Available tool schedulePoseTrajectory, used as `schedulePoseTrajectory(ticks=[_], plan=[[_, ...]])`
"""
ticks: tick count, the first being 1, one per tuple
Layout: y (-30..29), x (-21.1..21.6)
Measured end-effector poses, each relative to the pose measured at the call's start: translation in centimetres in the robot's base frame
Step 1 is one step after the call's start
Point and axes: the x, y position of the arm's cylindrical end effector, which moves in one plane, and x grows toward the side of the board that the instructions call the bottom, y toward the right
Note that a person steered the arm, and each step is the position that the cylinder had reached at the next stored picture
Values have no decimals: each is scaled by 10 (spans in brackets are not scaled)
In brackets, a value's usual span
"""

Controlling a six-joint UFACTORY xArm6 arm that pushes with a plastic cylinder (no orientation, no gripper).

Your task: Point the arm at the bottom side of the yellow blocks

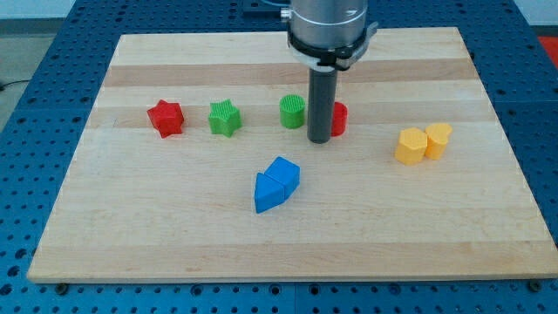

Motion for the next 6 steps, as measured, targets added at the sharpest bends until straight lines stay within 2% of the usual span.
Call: schedulePoseTrajectory(ticks=[1,3,4,5,6], plan=[[16,-3],[36,44],[81,75],[158,76],[156,60]])
